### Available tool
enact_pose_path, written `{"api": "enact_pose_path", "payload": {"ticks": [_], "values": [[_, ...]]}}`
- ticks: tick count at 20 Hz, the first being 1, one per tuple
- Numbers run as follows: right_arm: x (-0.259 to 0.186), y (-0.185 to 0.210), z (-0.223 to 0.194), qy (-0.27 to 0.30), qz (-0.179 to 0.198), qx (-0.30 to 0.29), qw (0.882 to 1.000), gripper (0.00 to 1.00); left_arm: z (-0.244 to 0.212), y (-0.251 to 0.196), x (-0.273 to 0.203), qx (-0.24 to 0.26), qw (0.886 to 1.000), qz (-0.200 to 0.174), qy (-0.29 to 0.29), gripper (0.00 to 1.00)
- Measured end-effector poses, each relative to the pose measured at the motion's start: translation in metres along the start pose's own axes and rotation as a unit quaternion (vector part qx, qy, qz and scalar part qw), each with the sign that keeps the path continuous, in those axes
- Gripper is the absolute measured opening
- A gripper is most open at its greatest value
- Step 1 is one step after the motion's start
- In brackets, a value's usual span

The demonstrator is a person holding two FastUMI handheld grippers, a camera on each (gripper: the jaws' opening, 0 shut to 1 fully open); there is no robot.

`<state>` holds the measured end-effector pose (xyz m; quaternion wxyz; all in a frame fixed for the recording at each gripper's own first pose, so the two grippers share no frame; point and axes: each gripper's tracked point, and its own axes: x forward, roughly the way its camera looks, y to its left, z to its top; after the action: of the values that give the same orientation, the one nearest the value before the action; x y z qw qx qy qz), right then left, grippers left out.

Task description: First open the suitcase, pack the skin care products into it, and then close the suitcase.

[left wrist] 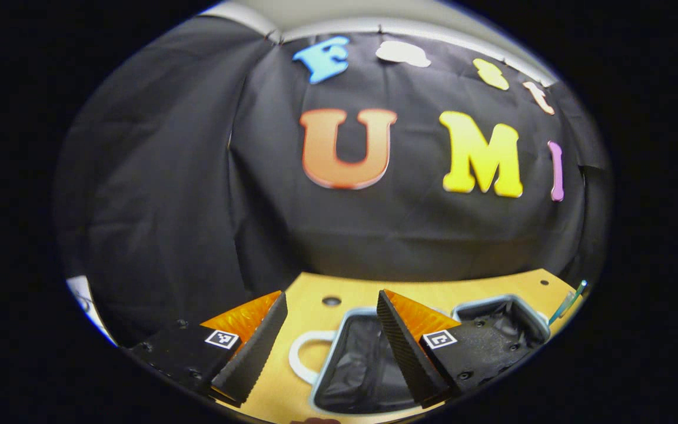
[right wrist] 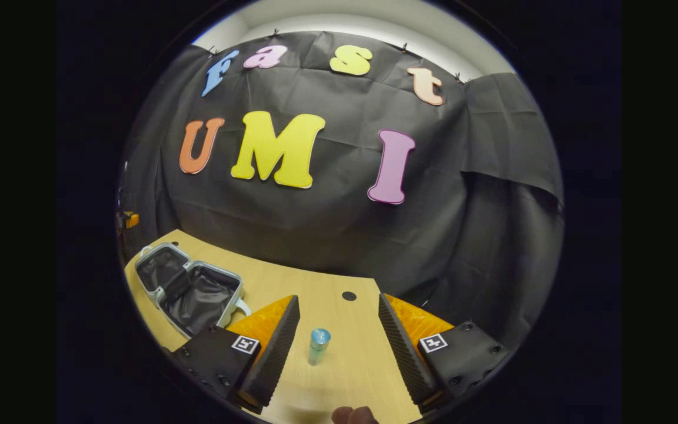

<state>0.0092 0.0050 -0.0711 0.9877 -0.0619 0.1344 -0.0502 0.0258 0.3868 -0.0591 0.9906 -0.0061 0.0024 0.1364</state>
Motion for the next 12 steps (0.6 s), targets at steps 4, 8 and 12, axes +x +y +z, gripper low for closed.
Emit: {"api": "enact_pose_path", "payload": {"ticks": [4,8,12], "values": [[-0.003,-0.025,0.001,-0.016,-0.01,0.033,0.999,0.8,0.067,-0.088,-0.043,-0.033,0.998,-0.009,-0.051,0.97],[-0.007,-0.041,-0.004,-0.031,0.005,0.045,0.999,0.8,0.074,-0.196,-0.093,0.001,0.998,-0.048,-0.045,0.97],[-0.011,-0.036,-0.035,0.001,0.06,0.053,0.997,0.8,0.046,-0.304,-0.139,-0.002,0.995,-0.093,-0.025,0.97]]}}
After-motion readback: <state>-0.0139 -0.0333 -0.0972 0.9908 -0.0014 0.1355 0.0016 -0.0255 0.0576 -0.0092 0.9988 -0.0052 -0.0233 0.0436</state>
